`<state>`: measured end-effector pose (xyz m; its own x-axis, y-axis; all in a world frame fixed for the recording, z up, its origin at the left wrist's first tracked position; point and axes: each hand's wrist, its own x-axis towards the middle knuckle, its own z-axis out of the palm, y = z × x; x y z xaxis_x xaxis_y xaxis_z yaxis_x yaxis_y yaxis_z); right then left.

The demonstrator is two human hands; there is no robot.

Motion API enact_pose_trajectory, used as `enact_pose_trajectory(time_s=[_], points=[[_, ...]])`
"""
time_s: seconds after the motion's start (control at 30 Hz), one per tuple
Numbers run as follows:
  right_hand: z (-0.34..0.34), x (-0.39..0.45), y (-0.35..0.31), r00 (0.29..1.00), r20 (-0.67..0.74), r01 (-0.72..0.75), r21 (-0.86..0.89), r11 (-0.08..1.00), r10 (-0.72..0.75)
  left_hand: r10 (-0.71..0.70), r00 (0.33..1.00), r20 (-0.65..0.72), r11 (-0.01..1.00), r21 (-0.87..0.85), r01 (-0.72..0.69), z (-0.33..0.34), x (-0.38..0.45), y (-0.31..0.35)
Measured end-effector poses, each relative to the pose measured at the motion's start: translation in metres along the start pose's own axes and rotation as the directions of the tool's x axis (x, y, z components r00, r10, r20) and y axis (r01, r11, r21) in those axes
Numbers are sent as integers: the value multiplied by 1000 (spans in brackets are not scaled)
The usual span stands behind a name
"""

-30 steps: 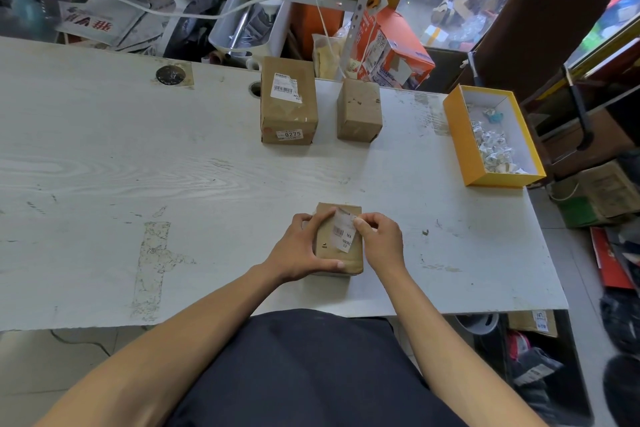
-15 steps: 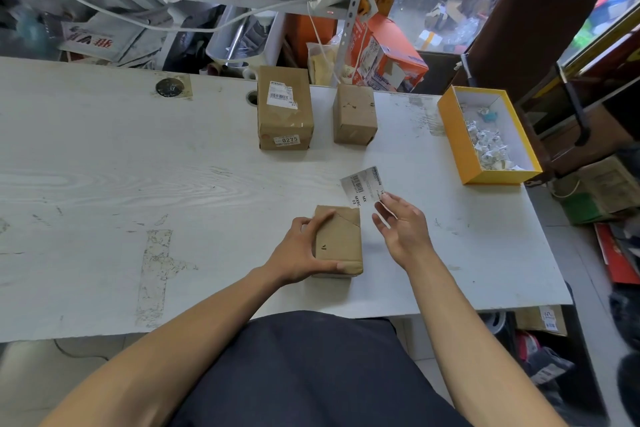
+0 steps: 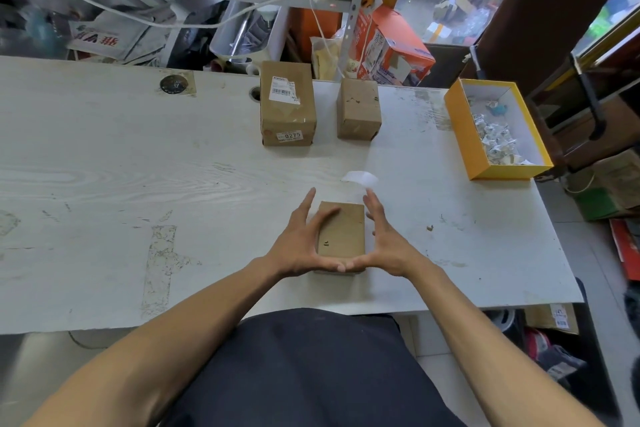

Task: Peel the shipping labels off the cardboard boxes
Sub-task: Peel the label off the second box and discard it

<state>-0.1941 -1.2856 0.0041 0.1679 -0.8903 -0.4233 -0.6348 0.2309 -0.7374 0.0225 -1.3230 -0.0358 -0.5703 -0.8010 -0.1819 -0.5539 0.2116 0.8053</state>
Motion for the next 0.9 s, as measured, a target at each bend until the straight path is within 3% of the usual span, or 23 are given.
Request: enact_pose_trajectory(time_s=[0.1, 0.17, 0.27, 0.37, 0.43, 0.5, 0.57, 0.67, 0.73, 0.8, 0.9], points=[[-8, 6, 0, 998, 47, 50, -102, 994, -45, 43, 999, 2, 998, 38, -43, -3, 7, 1], [-8, 9, -1, 999, -6, 47, -117, 992, -48, 40, 999, -8, 998, 47, -40, -5, 12, 3], [-5, 18, -5, 977, -212, -6, -64, 998, -8, -19, 1000, -8, 992, 128, 20, -11, 28, 12], [0, 34, -15, 902, -430, -89, -71, 994, 50, -74, 989, -131, 983, 159, 94, -13, 44, 22], [2, 40, -16, 876, -480, -106, -104, 989, 44, -81, 975, -207, 982, 151, 113, -10, 48, 24], [2, 35, -12, 893, -450, -66, -92, 994, 17, -75, 970, -233, 989, 106, 102, -9, 45, 17], [-3, 20, -5, 946, -325, -14, -39, 999, 1, -89, 993, -83, 993, 68, 94, -16, 33, 9], [-7, -3, 2, 995, -80, 53, -155, 987, -66, -24, 984, 179, 982, 191, -11, -30, 11, -2], [-4, -10, 2, 994, 30, 111, -240, 965, -107, 6, 975, 223, 979, 198, -51, -31, 2, -5], [-2, -5, 0, 992, 15, 121, -272, 955, -121, -24, 978, 207, 991, 133, -4, -31, 2, -1], [-5, 12, -6, 983, -181, 6, -170, 985, -37, -99, 990, 104, 995, 41, 95, -29, 17, 6]])
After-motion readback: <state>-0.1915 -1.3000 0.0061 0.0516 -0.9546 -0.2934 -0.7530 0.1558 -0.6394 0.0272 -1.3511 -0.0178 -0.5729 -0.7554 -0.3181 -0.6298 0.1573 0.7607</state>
